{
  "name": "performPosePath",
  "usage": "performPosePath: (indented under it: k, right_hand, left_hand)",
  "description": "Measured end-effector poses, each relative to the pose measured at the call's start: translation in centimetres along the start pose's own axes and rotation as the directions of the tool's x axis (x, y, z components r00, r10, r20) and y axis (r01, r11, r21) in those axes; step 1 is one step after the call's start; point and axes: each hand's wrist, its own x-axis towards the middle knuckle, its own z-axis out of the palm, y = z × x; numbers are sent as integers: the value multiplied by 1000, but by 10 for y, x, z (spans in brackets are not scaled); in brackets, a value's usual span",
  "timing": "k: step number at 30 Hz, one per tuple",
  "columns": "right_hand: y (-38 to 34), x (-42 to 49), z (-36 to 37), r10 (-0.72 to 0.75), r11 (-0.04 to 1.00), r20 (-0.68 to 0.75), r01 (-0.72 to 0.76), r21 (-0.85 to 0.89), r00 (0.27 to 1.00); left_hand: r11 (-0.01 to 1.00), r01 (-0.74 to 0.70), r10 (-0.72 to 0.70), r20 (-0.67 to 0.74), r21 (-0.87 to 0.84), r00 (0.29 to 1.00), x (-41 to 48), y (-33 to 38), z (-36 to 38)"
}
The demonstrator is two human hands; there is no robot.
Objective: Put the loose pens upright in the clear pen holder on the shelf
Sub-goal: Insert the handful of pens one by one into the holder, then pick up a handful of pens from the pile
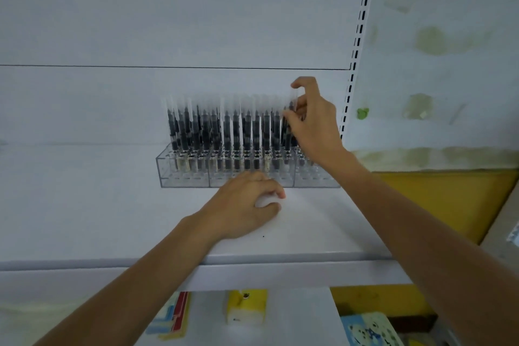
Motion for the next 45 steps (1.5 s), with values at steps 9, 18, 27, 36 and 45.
performPosePath:
  k: [9, 18, 27, 36, 45]
  right_hand:
    - [-30, -12, 0, -56, 955, -170, 2, -297, 984]
    - [-241, -12, 150, -329, 944, 181, 317, 92, 927]
    - [-385, -62, 313, -350, 936, 484, 273, 224, 802]
    - [-406, -34, 396, -191, 968, 580, 55, 244, 792]
    - [-390, 37, 463, -90, 984, 569, -16, 178, 817]
  left_hand:
    - [992, -15, -20, -278, -123, 960, -25, -19, -35]
    - [939, 317, -342, -461, -133, 819, -213, -119, -168]
    - [806, 552, -567, -545, -213, 618, -403, -187, -235]
    - [734, 625, -654, -522, -265, 547, -438, -288, -277]
    - [809, 566, -565, -477, -160, 673, -364, -396, -300]
